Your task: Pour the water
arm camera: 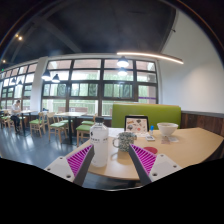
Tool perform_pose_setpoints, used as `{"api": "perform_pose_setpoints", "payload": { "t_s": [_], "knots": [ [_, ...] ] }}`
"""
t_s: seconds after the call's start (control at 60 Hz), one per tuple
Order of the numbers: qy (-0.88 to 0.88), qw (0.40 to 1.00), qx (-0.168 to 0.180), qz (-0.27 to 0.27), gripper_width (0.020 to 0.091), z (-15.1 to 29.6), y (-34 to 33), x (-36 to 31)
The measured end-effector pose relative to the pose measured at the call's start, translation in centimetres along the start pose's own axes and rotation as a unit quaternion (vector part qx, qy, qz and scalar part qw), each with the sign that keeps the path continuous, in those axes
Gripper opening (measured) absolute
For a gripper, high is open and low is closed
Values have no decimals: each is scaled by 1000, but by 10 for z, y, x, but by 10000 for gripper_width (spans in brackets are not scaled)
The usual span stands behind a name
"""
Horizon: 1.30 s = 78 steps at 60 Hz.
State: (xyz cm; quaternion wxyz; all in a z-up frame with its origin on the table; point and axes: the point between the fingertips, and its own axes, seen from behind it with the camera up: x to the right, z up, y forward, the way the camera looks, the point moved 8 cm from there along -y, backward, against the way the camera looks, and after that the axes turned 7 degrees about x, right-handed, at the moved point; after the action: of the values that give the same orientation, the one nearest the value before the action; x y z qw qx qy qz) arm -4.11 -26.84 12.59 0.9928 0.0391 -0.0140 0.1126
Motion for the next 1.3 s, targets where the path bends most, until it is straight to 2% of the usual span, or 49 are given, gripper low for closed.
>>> {"api": "perform_pose_setpoints", "payload": {
  "t_s": [0.15,0.283,0.417,0.433,0.467,0.5,0.583,0.717,0.767,0.917,1.017,1.067,1.133,1.167,1.217,1.3],
  "knots": [
    [2,1000,2,-3,794,-15,57,-33],
    [-4,999,2,-35,794,-19,104,-47],
    [1,998,16,-62,787,-22,153,-51],
    [2,997,16,-69,780,-19,155,-53],
    [4,997,12,-79,717,-22,164,-52],
    [7,996,5,-92,594,-29,169,-51],
    [13,994,20,-110,584,-28,174,-54],
    [24,996,-2,-90,587,-29,181,-56],
    [26,996,-7,-87,566,-28,181,-52],
    [21,997,0,-77,429,-29,183,-51],
    [30,997,-6,-72,425,-29,189,-55],
    [52,997,-12,-49,425,-34,203,-52],
    [117,992,-18,-37,425,-18,212,-67],
    [155,987,-15,-35,426,-13,220,-69],
    [235,971,5,-29,426,2,233,-65],
    [391,919,31,-38,426,19,249,-50]
  ]
}}
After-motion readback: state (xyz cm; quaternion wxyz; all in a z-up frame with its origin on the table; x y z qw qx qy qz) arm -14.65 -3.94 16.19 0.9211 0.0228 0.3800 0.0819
